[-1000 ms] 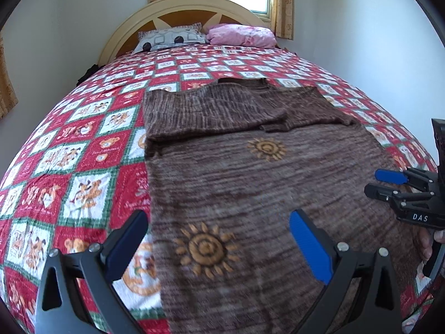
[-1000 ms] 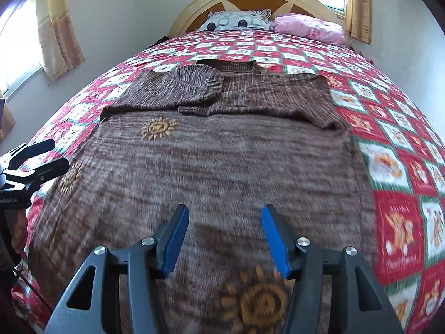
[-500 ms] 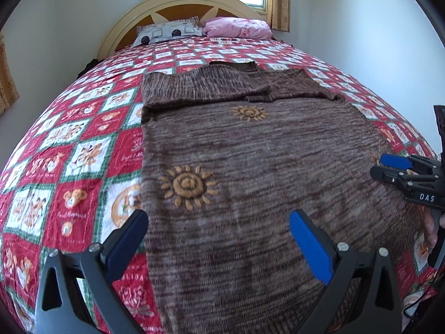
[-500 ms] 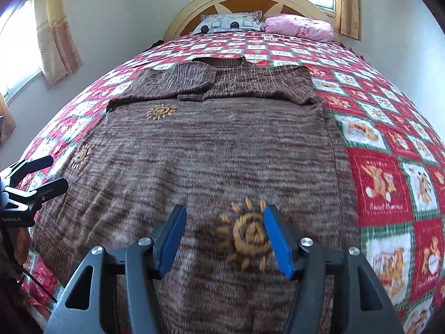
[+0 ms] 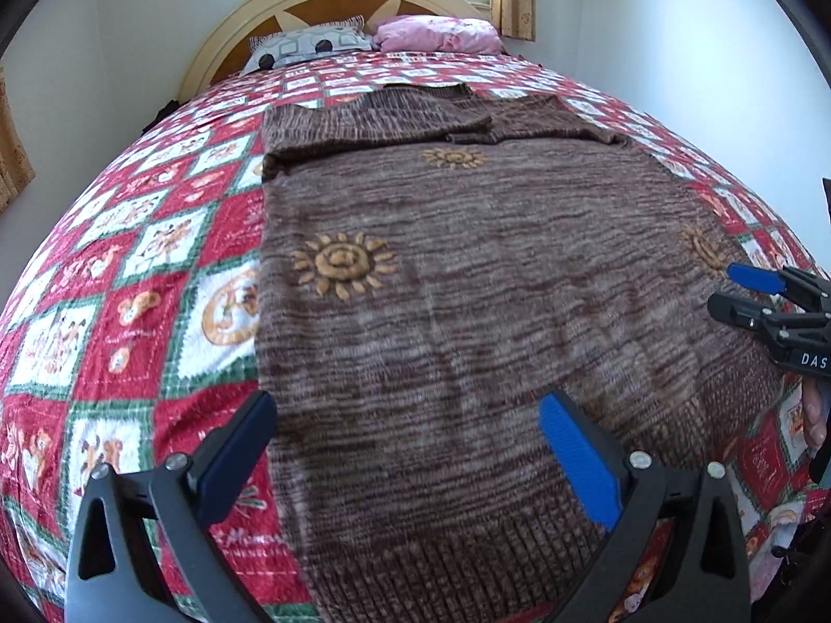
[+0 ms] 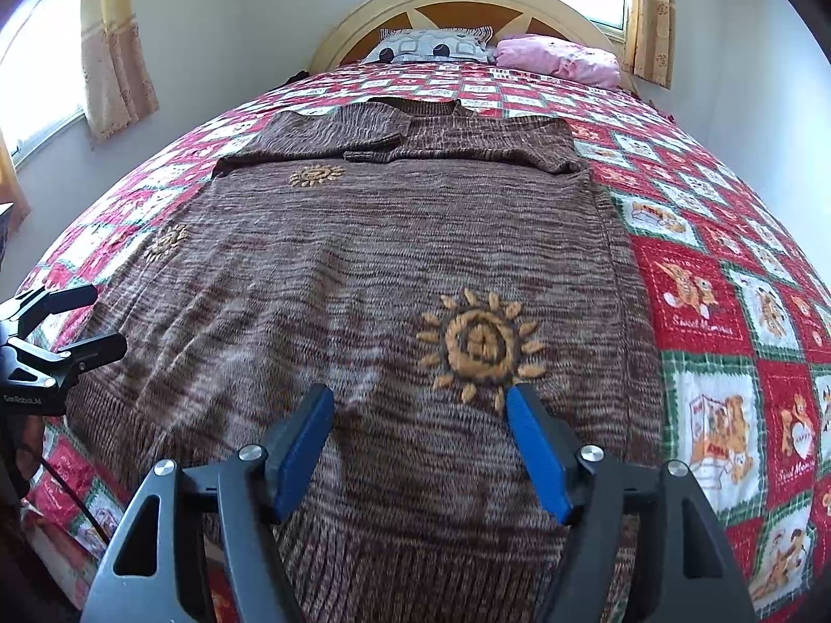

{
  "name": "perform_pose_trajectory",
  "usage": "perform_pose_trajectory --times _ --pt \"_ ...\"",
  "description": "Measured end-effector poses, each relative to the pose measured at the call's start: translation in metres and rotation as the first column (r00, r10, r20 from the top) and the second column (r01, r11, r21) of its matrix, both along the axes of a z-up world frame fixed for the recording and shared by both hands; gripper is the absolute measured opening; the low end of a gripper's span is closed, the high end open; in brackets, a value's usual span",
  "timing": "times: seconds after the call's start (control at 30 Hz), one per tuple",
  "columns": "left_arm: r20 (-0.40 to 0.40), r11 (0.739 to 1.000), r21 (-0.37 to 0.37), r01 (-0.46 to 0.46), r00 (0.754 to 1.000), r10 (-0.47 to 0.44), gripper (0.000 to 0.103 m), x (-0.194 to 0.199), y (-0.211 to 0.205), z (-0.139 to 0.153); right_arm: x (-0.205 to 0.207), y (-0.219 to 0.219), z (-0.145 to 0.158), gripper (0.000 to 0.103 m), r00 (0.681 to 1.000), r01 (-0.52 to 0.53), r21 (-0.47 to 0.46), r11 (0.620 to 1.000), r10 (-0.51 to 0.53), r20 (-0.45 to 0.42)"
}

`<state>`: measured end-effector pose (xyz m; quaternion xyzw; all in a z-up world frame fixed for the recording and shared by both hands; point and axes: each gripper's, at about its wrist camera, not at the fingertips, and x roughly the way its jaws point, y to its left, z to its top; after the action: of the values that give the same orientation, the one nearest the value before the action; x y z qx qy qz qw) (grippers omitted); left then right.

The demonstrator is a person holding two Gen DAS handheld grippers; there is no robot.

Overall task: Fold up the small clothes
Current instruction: 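Move both grippers back to the ribbed hem of the brown sweater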

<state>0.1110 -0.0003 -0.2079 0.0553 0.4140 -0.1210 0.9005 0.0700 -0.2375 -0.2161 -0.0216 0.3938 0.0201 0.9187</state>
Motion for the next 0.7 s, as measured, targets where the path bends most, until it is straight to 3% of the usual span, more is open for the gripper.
perform_pose_trajectory --times 0.7 --pt "0.001 1.000 0.014 -0.022 1.000 0.022 0.103 -0.024 0.017 -0.003 -0.035 -0.007 -0.001 0.070 1.000 0.001 0.025 1.000 -0.001 -0.003"
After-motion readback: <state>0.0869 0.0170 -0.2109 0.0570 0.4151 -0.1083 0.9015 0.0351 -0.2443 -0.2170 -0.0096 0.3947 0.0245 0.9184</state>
